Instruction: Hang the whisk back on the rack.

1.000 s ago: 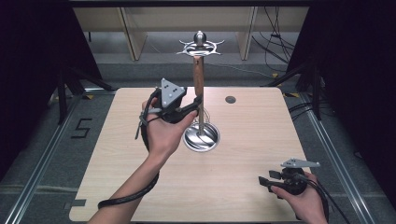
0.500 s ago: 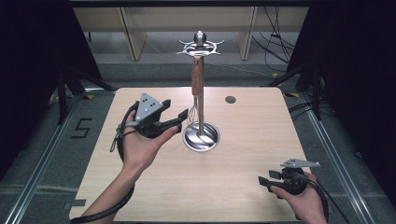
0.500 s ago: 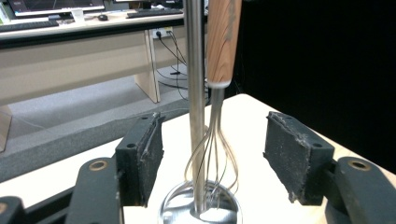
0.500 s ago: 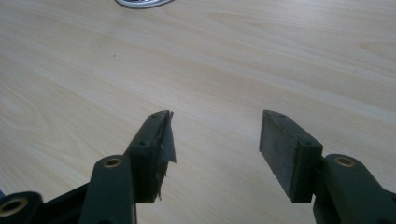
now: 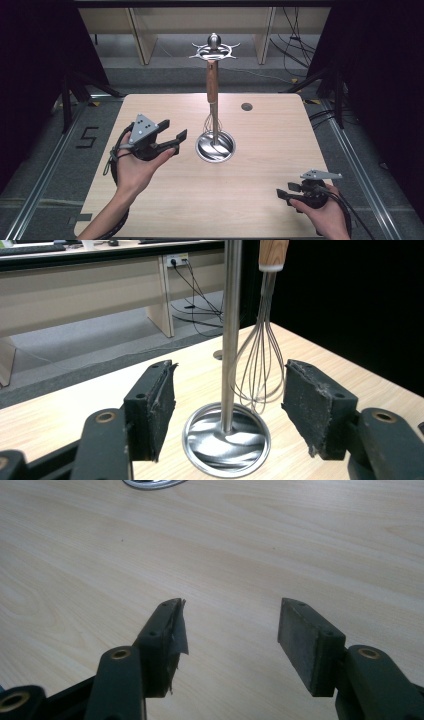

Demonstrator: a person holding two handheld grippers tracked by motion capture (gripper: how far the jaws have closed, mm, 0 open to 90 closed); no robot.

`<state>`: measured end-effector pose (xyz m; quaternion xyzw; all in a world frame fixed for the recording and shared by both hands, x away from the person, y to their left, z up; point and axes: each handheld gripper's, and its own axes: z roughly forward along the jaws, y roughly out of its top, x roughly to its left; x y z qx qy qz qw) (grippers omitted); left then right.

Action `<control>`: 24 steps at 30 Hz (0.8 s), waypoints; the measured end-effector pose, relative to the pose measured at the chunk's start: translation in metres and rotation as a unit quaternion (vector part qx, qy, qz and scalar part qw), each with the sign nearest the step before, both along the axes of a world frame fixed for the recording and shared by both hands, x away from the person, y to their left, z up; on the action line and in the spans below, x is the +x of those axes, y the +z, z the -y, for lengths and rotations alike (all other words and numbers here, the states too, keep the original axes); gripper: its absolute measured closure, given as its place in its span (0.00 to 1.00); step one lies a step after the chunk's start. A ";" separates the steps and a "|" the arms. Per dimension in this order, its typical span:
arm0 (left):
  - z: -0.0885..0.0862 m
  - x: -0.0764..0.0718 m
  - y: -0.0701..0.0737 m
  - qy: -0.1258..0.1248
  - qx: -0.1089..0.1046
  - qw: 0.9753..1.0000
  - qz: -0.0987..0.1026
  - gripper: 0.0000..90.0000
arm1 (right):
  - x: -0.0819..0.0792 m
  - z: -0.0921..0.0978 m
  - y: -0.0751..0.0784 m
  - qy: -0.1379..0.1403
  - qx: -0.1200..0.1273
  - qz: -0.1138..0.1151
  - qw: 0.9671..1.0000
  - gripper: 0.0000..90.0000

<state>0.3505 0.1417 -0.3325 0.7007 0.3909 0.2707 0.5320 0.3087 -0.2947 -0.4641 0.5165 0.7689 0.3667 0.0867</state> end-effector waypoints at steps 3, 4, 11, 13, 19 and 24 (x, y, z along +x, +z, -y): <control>-0.002 -0.002 -0.005 -0.001 0.001 1.000 0.000 0.41 | 0.000 -0.001 0.000 -0.002 0.005 -0.003 1.000 0.49; -0.003 -0.003 -0.007 -0.003 0.001 1.000 0.001 0.41 | 0.000 0.000 0.000 -0.001 0.004 0.002 1.000 0.49; -0.011 -0.006 -0.024 0.000 0.013 1.000 0.001 0.40 | 0.001 0.000 -0.001 0.001 0.009 0.006 1.000 0.49; -0.013 -0.008 -0.030 -0.003 0.012 1.000 -0.006 0.40 | 0.001 0.000 -0.001 0.001 0.009 0.006 1.000 0.49; -0.020 -0.012 -0.047 -0.004 0.020 1.000 -0.013 0.40 | 0.001 0.000 -0.001 0.001 0.008 0.006 1.000 0.49; -0.026 -0.015 -0.065 -0.008 0.033 0.999 -0.026 0.40 | 0.001 0.000 -0.001 0.001 0.008 0.006 1.000 0.49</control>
